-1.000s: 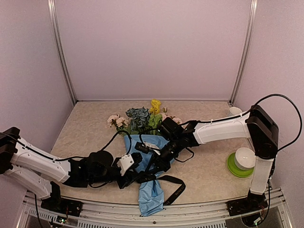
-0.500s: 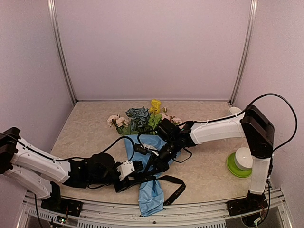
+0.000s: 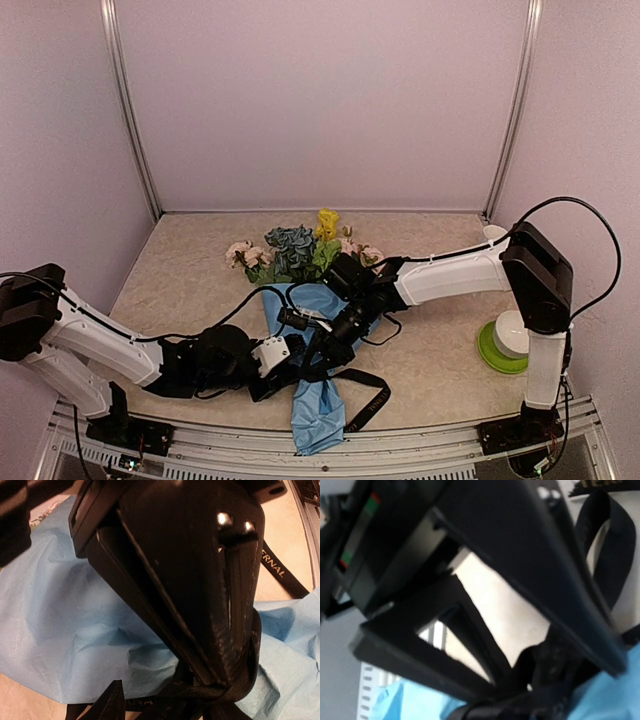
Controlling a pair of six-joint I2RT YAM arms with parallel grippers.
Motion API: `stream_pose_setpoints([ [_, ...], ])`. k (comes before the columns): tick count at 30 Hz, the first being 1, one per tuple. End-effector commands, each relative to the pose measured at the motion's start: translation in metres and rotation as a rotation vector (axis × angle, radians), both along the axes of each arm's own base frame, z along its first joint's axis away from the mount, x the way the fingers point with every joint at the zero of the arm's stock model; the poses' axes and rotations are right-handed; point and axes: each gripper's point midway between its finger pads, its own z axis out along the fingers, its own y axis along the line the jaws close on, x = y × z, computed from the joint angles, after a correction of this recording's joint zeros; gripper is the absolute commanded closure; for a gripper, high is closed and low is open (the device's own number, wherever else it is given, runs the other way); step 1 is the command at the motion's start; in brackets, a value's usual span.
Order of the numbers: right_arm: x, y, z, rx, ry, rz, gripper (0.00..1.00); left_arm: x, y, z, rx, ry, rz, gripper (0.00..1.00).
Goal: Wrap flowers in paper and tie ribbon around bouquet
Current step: Cross the half-tied ribbon at the center of the board.
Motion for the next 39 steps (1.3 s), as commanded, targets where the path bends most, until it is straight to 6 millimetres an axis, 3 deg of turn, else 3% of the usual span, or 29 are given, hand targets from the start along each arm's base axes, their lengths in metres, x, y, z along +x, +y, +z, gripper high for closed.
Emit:
stream_pose_setpoints([
  [1, -0.005, 0.008, 0.009, 0.042, 0.001, 0.025, 0.91, 0.005, -0.016, 0.015, -0.081, -0.001, -0.002, 0.49],
  [5, -0.002, 0.010, 0.016, 0.061, -0.014, 0.011, 0.92, 0.008, -0.020, 0.011, -0.082, 0.006, 0.009, 0.51],
  [10, -0.001, 0.006, 0.018, 0.053, -0.036, -0.009, 0.91, 0.010, -0.023, 0.012, -0.115, 0.012, 0.009, 0.67],
  [23, -0.002, -0.011, 0.017, -0.012, -0.069, -0.046, 0.86, 0.020, -0.019, 0.009, -0.153, 0.031, 0.082, 0.91],
  [34, 0.031, -0.024, 0.040, 0.019, -0.139, -0.146, 0.71, 0.018, -0.018, 0.007, -0.171, 0.045, 0.080, 0.95],
  [39, 0.045, -0.020, 0.024, -0.021, -0.152, -0.196, 0.75, 0.017, -0.018, 0.008, -0.175, 0.046, 0.080, 0.96],
])
